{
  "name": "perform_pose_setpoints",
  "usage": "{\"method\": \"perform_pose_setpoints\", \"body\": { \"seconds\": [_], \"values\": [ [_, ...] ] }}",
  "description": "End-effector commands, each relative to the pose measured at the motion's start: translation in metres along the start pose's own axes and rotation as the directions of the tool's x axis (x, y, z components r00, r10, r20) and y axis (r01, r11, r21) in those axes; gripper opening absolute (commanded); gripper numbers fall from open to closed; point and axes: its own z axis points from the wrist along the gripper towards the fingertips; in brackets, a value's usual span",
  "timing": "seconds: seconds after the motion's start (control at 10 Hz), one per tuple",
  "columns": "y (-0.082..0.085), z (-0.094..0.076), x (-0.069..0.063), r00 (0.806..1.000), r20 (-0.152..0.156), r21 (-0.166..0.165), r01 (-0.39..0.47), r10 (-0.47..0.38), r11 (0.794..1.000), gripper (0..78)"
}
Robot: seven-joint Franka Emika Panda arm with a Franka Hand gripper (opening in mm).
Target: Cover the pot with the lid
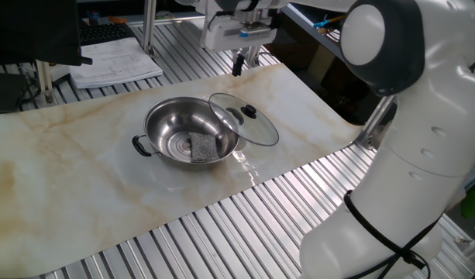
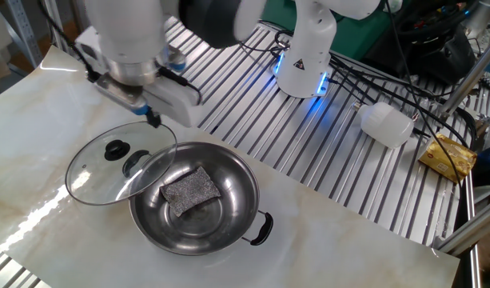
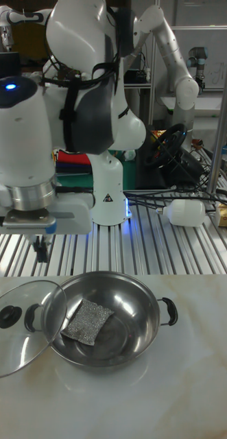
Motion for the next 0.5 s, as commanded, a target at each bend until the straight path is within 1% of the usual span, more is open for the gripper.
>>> {"method": "perform_pose_setpoints", "body": {
  "seconds": [0.1, 0.2, 0.3, 0.5],
  "values": [
    [-0.058, 0.005, -0.010, 0.998, 0.012, -0.037, 0.055, -0.055, 0.998, 0.0],
    [-0.070, 0.013, -0.011, 0.998, 0.013, -0.054, 0.056, -0.055, 0.997, 0.0],
    [-0.077, 0.019, -0.012, 0.998, 0.014, -0.051, 0.056, -0.055, 0.997, 0.0],
    [-0.077, 0.024, -0.013, 0.999, 0.014, -0.047, 0.036, -0.035, 0.998, 0.0]
  ]
}}
